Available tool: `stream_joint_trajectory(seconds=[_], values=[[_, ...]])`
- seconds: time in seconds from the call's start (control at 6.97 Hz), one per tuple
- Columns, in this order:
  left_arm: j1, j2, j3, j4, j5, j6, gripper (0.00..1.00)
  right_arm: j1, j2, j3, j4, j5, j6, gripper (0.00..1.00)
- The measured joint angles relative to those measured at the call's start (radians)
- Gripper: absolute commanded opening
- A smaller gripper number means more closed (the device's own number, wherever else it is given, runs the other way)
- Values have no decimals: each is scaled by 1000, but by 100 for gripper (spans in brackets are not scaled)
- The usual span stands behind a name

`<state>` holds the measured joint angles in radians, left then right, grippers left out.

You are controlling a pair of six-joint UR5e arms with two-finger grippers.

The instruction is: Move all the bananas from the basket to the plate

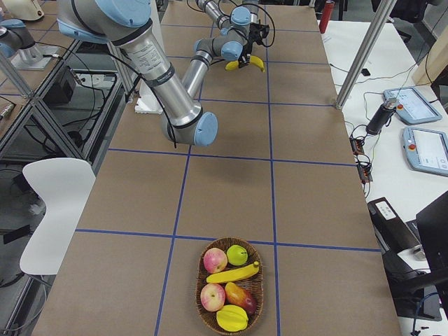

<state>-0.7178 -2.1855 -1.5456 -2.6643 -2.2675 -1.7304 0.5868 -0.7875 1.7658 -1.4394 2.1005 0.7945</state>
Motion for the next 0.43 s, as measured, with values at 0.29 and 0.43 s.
stream_joint_trajectory(seconds=[0.29, 0.43], values=[[0, 3, 3, 1, -1, 0, 0, 2, -8, 7, 0, 5, 0, 99], [0, 3, 5, 1, -1, 0, 0, 3, -21, 23, 0, 11, -1, 99]])
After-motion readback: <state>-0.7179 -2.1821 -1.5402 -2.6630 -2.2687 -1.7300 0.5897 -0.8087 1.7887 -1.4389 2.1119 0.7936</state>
